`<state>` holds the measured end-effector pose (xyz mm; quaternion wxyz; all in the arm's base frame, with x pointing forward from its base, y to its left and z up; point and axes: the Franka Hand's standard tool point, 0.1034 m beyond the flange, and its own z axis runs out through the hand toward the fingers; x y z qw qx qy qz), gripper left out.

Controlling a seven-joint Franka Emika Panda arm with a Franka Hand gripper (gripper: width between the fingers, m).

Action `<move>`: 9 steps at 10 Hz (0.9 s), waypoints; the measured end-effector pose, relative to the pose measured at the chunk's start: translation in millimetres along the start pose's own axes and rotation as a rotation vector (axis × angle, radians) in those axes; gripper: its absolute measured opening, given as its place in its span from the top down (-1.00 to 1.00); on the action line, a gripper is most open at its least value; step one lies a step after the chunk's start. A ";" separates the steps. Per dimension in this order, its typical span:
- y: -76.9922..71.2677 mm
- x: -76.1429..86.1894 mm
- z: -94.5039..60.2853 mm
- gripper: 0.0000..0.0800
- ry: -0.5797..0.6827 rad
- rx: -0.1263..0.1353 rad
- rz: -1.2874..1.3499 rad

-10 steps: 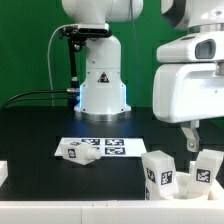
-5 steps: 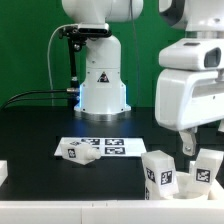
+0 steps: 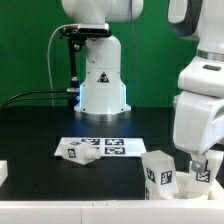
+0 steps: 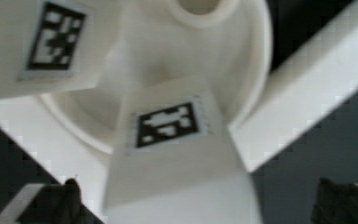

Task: Assemble stool

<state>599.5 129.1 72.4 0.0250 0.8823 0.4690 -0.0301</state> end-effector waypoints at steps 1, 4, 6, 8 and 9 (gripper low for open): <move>1.3 0.0 1.7 -0.55 0.006 -0.019 -0.016; 2.6 -1.5 1.9 0.17 0.005 -0.017 0.034; 3.8 -2.4 1.7 0.16 0.007 -0.016 0.198; 10.6 -6.2 1.3 0.16 0.012 -0.011 0.387; 16.2 -10.1 1.5 0.16 0.022 0.005 0.529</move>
Offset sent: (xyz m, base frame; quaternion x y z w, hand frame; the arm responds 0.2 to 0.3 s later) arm 0.0000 0.0000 0.0000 0.0000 0.0000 0.0000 1.0000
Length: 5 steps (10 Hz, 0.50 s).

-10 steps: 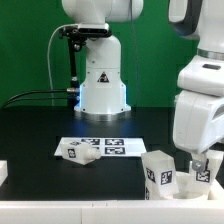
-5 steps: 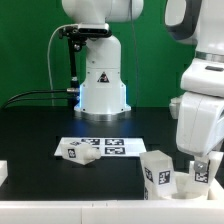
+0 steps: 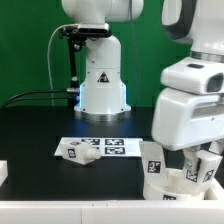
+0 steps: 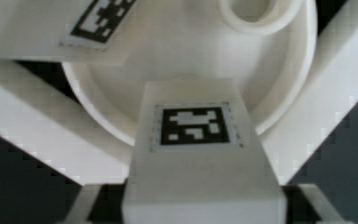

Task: Assemble stool

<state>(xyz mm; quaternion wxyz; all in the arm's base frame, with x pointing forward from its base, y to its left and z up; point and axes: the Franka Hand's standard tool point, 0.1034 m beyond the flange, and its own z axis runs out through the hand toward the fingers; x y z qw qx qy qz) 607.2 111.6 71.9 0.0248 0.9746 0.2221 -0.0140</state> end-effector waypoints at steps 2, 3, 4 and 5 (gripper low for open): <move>6.8 -2.9 1.1 0.16 0.001 0.020 0.268; 7.2 -3.0 1.1 0.16 0.000 0.018 0.306; 10.2 -3.9 1.0 0.16 0.000 0.016 0.376; 11.9 -4.4 1.0 0.16 -0.001 0.014 0.426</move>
Offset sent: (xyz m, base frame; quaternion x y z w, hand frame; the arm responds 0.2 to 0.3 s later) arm 0.0000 0.0000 0.0000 0.0000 0.0000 0.1938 0.9810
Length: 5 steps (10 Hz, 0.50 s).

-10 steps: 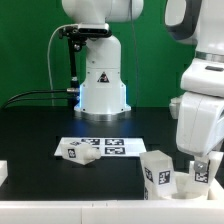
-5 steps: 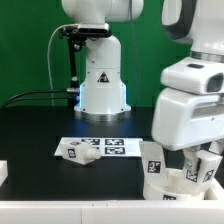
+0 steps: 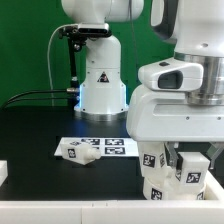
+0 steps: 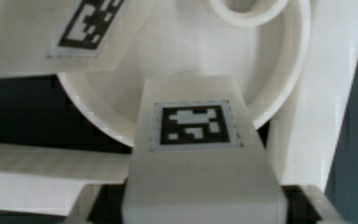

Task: Assemble stool

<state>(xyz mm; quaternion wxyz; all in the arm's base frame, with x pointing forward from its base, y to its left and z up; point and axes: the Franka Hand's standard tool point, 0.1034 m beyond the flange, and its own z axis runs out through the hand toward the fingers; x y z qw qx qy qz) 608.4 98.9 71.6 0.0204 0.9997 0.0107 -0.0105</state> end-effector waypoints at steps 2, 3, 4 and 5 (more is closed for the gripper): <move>8.1 2.0 -1.7 0.16 0.004 -0.004 0.189; 13.5 4.3 -1.6 0.16 0.024 -0.004 0.357; 20.4 5.5 0.4 0.16 0.058 0.004 0.535; 27.3 7.1 2.7 0.16 0.110 0.013 0.696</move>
Offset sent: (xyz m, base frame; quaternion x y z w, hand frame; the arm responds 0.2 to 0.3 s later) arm -0.0033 0.0072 -0.0028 0.0810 0.0604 0.4115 0.9058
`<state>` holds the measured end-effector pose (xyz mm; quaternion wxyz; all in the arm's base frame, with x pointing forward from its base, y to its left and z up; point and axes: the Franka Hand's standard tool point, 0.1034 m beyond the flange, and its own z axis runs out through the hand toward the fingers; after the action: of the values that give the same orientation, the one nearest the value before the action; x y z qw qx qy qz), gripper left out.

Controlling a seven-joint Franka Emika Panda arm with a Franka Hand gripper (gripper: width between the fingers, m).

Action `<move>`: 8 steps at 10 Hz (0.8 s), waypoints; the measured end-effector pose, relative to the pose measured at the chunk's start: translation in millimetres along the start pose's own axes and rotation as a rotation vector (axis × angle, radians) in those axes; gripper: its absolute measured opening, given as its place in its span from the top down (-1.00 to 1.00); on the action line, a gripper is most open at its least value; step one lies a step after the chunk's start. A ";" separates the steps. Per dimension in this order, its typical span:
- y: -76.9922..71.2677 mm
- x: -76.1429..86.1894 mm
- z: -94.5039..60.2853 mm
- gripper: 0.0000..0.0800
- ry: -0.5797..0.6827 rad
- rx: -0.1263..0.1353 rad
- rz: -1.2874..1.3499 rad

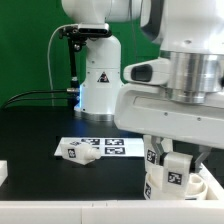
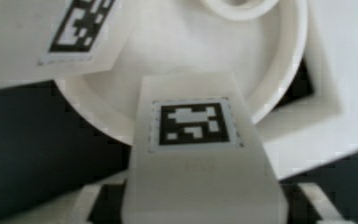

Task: Assemble stool

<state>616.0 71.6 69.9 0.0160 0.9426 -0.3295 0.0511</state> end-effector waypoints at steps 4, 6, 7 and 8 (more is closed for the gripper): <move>10.8 5.2 -0.2 0.16 0.014 -0.054 0.328; 16.6 6.5 -1.7 0.15 0.002 -0.132 0.489; 18.5 7.2 -1.3 0.15 -0.007 -0.152 0.529; 22.7 7.6 -0.9 0.15 -0.011 -0.170 0.584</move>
Offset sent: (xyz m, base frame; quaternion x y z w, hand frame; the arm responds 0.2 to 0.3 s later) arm 0.0365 0.0173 0.0015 0.0425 0.0502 0.1890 0.9798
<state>607.7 49.3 71.5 0.0777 0.8037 -0.5896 0.0208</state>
